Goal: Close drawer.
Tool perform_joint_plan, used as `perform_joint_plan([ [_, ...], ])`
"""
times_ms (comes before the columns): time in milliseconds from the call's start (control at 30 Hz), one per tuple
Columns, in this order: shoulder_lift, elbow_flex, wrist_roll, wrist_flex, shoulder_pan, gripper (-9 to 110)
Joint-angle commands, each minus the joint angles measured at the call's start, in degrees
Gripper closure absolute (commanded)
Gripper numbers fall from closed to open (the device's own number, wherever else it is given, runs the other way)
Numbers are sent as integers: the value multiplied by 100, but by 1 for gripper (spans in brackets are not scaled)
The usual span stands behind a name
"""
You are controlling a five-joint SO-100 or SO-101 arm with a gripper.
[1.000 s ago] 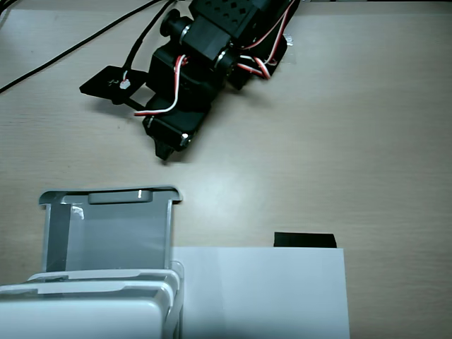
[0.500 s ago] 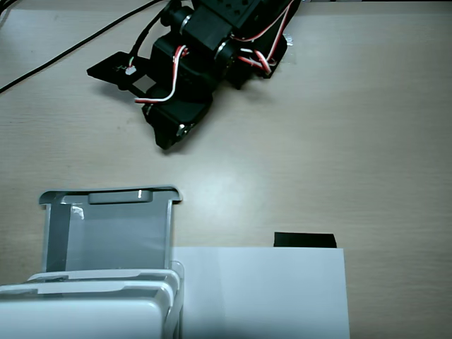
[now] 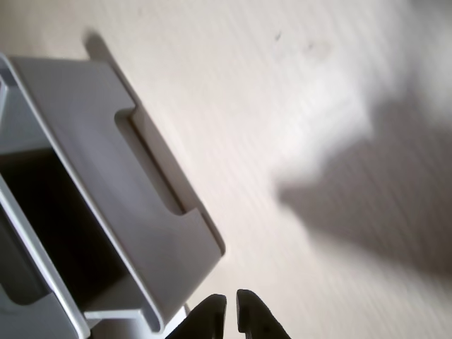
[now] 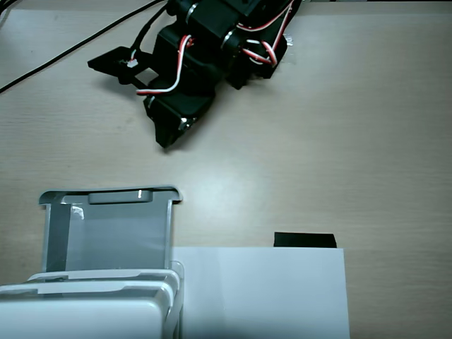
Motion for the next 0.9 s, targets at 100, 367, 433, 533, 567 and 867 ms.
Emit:
perform_joint_plan([
  [100,-88,-255,-510,-483,-141,101],
  [367,-800,-70,-2004,-1450,448,101],
  [433,-1125,-62,-2224,-1679,510,101],
  [533,-1547,-114,-2584,-2004,519,101],
  [567,-1696,-114,-2689,-2153,519,101],
  [867,-2892,-413,-2997,-3067,396,101],
])
